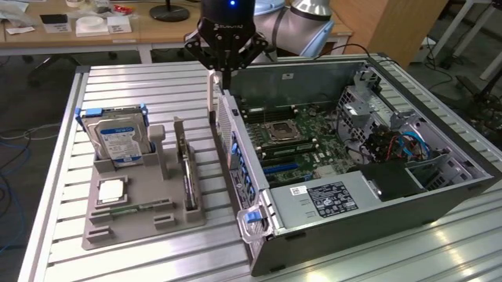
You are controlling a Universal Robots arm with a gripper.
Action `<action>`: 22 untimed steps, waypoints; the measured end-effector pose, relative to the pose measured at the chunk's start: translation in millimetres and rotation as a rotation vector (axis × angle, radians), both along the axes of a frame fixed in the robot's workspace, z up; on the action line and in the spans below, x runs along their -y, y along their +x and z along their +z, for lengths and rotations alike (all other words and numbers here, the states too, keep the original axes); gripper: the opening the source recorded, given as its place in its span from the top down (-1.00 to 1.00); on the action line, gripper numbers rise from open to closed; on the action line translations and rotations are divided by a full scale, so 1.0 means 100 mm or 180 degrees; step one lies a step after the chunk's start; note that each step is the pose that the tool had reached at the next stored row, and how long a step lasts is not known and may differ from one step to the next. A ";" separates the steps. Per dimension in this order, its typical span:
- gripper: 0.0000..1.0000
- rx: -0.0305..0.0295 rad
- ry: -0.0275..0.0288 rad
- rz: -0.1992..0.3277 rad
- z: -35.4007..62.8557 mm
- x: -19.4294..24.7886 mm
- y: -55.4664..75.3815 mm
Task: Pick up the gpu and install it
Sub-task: 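Reach for the gpu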
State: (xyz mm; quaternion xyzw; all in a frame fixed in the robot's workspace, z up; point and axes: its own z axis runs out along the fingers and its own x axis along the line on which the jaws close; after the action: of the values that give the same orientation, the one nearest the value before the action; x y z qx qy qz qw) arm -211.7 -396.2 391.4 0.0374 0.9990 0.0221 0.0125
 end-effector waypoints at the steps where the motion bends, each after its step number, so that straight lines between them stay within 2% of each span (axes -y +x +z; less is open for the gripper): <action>1: 0.80 0.0000 0.0000 0.0000 0.000 -0.001 -0.02; 22: 0.80 0.0000 0.0000 0.0000 -0.008 -0.005 -0.40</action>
State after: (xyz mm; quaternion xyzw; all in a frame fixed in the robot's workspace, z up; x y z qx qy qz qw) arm -251.7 -395.7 390.6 0.0374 0.9990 0.0221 0.0125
